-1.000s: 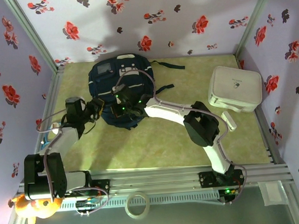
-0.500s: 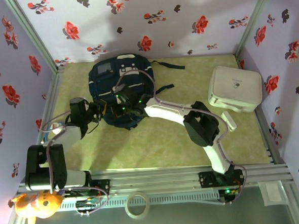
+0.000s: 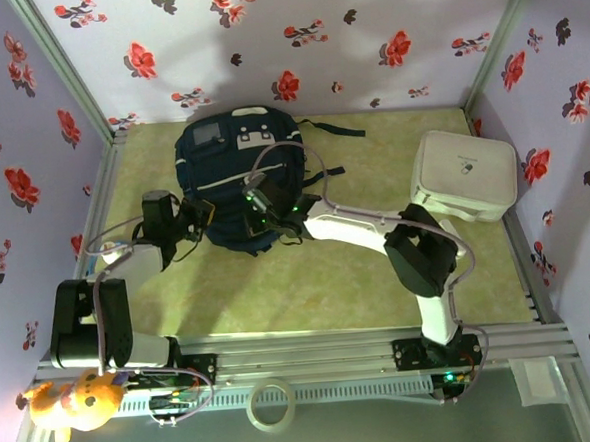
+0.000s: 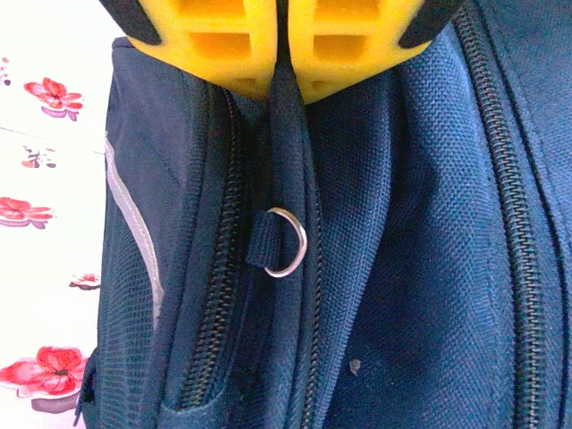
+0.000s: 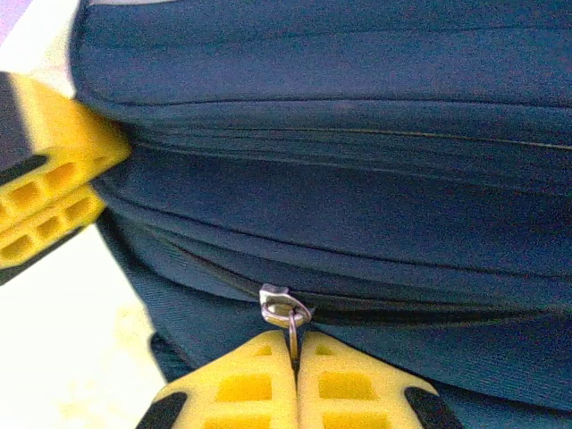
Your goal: Pack the student bag
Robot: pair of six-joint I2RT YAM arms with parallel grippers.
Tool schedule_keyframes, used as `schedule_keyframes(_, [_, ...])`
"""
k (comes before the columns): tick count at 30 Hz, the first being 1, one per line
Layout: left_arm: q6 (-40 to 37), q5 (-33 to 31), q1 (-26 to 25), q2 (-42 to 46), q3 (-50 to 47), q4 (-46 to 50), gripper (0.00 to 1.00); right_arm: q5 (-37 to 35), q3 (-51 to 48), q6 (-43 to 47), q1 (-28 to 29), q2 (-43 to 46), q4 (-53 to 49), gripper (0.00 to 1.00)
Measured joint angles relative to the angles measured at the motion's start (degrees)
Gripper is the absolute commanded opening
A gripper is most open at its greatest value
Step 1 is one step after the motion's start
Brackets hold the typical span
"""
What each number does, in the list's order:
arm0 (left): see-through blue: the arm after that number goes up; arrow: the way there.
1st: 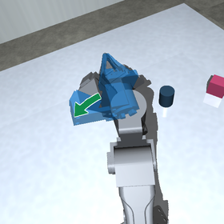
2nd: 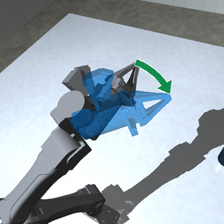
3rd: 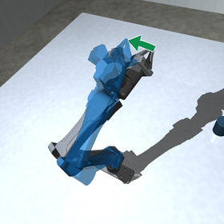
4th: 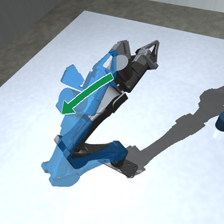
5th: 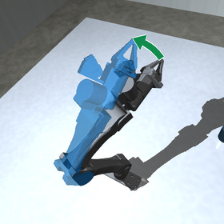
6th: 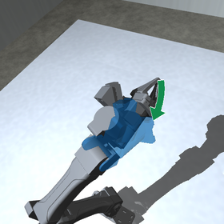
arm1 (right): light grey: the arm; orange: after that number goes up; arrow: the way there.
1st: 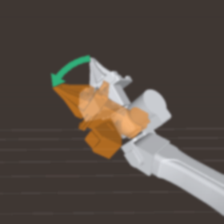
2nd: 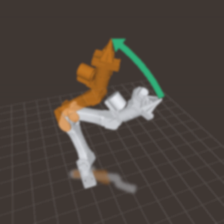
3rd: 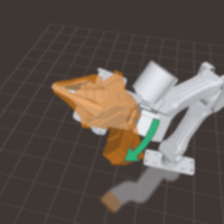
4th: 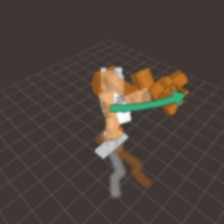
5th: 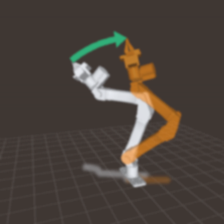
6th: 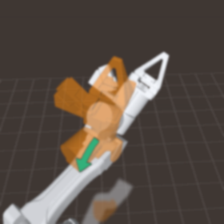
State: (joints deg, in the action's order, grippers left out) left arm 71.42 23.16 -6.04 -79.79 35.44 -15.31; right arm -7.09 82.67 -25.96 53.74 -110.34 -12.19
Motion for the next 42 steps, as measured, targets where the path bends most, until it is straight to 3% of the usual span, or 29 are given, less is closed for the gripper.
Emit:
schedule_keyframes(8, [-1.6, 0.0, -1.0, 0.0, 0.4, 0.9, 0.01, -7.7, -5.8, -0.6, -3.1, 3.8, -1.4, 0.07])
schedule_keyframes(21, [-7.8, 2.8, -0.3, -5.2, 6.6, 7.3, 0.05, -5.1, -14.0, 1.5, 1.4, 7.6, 3.9, 0.05])
schedule_keyframes(24, [-9.7, 3.0, 0.0, -7.4, 9.2, 8.5, 0.09, -3.2, -14.8, 1.1, 3.2, 7.6, 5.7, 0.05])
schedule_keyframes(33, [-12.7, 0.9, 0.2, -7.9, 12.4, 9.9, 0.39, 1.1, -12.1, -1.7, 5.7, 5.0, 8.6, 0.05])
schedule_keyframes(42, [-9.8, 0.0, 1.3, 2.0, 6.1, 9.2, 0.48, 4.2, -7.3, -3.1, 4.6, 3.2, 9.4, 0.05])
